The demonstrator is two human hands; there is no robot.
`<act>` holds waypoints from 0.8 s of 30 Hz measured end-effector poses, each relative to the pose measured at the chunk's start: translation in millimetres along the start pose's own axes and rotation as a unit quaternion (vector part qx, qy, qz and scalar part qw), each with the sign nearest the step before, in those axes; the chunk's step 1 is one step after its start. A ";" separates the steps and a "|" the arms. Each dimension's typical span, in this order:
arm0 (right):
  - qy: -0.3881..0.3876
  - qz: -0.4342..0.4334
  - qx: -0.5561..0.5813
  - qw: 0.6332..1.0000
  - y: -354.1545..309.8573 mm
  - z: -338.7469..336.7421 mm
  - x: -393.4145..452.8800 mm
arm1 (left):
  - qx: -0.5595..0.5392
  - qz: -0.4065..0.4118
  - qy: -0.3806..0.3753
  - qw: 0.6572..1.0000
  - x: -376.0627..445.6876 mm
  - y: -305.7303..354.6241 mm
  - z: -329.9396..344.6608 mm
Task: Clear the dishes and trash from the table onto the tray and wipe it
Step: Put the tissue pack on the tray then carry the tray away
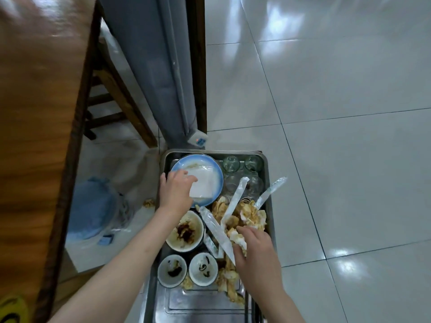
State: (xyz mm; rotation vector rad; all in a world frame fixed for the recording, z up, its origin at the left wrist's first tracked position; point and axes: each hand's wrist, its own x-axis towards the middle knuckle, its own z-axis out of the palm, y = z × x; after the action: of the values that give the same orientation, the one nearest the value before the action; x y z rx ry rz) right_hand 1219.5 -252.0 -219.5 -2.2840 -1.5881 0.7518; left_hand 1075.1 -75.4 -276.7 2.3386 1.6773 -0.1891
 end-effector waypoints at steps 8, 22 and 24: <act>0.012 0.004 -0.004 1.000 -7.9 3.5 -2.1 | -0.191 -0.054 0.094 0.976 -21.0 4.6 -29.2; -0.048 -0.084 -0.041 0.994 -27.9 -24.3 23.7 | -0.235 -0.157 0.064 0.957 -91.7 14.8 -26.4; -0.074 -0.110 -0.053 0.990 -26.9 -30.6 36.8 | -0.240 -0.190 0.066 0.950 -95.8 23.5 -23.7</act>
State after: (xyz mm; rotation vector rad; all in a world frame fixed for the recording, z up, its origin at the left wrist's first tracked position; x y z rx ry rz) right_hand 1224.8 -205.6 -190.7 -2.1171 -1.9508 0.8140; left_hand 1065.0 -163.1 -226.7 1.6969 1.9583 0.2836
